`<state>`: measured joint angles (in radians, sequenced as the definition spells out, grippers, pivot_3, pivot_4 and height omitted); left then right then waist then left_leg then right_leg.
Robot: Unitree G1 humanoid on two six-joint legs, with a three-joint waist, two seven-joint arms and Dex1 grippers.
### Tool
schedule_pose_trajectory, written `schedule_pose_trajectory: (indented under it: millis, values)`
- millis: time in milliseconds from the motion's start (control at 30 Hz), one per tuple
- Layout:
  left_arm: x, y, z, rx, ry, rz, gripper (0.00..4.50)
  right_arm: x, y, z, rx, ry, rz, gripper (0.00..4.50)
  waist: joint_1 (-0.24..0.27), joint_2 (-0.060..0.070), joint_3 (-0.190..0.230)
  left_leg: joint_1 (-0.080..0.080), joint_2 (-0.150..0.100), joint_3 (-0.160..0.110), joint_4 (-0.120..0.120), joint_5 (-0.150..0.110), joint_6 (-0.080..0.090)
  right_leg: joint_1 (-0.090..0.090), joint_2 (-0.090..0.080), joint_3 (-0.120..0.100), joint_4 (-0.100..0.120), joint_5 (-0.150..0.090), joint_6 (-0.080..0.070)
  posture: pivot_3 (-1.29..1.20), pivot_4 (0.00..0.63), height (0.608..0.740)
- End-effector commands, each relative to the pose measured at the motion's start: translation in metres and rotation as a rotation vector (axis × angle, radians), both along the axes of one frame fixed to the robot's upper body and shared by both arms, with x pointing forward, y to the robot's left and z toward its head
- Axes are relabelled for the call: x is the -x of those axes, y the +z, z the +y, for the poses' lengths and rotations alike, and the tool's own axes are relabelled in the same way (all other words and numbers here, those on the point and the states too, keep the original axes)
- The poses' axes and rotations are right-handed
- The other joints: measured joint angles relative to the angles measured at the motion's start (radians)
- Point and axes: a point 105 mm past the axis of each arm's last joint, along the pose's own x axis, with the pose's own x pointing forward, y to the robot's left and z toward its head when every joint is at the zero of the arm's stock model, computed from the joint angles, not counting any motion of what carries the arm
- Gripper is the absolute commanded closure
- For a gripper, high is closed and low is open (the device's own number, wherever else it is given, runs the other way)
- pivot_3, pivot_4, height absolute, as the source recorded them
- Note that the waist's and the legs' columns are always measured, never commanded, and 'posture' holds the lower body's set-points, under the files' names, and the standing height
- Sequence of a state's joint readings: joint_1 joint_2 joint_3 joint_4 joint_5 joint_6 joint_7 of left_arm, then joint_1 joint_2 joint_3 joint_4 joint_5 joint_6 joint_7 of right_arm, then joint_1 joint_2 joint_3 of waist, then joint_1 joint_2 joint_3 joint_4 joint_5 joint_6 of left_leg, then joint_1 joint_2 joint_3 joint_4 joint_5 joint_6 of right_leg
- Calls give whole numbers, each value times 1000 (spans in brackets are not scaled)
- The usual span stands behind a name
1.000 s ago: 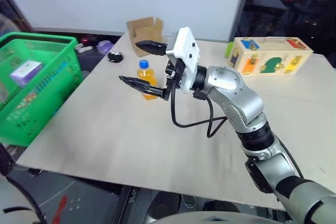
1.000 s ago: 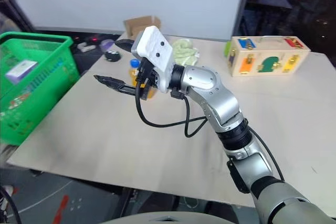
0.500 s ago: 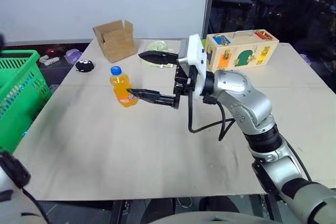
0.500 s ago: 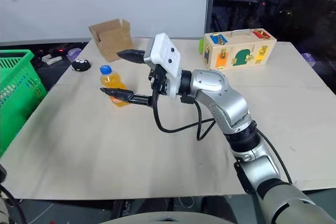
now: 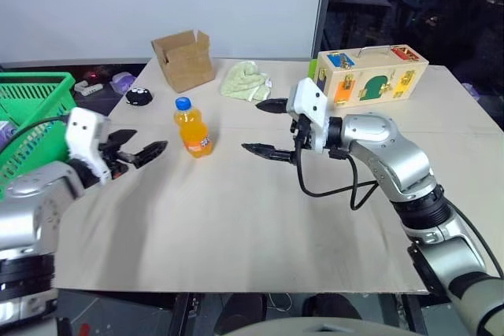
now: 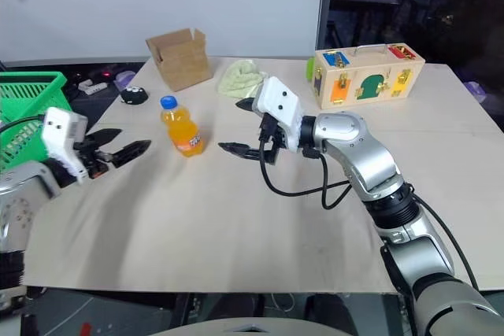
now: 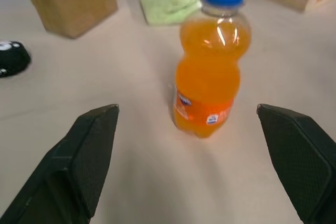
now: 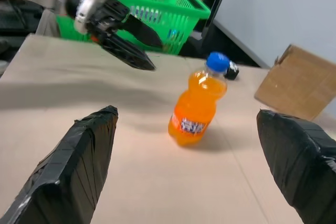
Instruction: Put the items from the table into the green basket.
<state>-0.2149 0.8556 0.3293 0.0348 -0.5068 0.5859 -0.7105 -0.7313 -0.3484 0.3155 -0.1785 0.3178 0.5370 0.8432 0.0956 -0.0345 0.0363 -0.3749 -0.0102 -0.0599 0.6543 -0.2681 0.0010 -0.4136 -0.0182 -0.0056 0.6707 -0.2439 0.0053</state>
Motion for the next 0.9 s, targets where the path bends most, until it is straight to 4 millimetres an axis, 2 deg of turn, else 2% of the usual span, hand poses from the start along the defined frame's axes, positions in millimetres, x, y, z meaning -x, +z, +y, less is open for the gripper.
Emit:
schedule_pose_trajectory:
  millis: [33,133,500,533,633,833,900]
  values:
    - [-22,-4,-5,-34,18,5,89,4,8,-5,9,6,-31,0,-1,1,0,0,0,0,0,0,0,0,1,0,0,0,0,159,0,740]
    - [-37,-13,-9,-34,27,28,89,5,5,-10,26,-7,-25,0,-9,2,-1,0,-3,1,0,0,0,0,2,1,0,0,0,115,0,740]
    - [-69,-35,-21,-53,-10,55,89,9,5,-17,27,-40,-18,0,-63,1,-1,0,-3,2,1,0,0,0,-1,2,0,0,0,31,0,740]
    - [-71,-36,-21,-50,-13,57,604,9,5,-18,27,-46,-18,0,-65,1,-1,0,-3,2,2,0,0,0,-1,2,0,0,0,31,0,740]
    - [-73,-37,-24,-41,-29,51,1470,10,4,-20,28,-54,-16,0,-77,2,-1,-1,-3,1,3,0,0,0,-1,2,1,0,0,8,0,740]
    - [-67,-20,-24,4,-62,-38,1470,11,4,-20,21,-52,-23,0,-83,3,-1,-2,-2,0,9,0,1,0,-2,1,4,0,0,9,0,740]
    - [-60,0,-22,63,-62,-102,1470,13,7,-17,8,-36,-30,0,-86,3,-1,-3,-2,0,11,-1,2,0,-3,1,4,0,0,15,0,740]
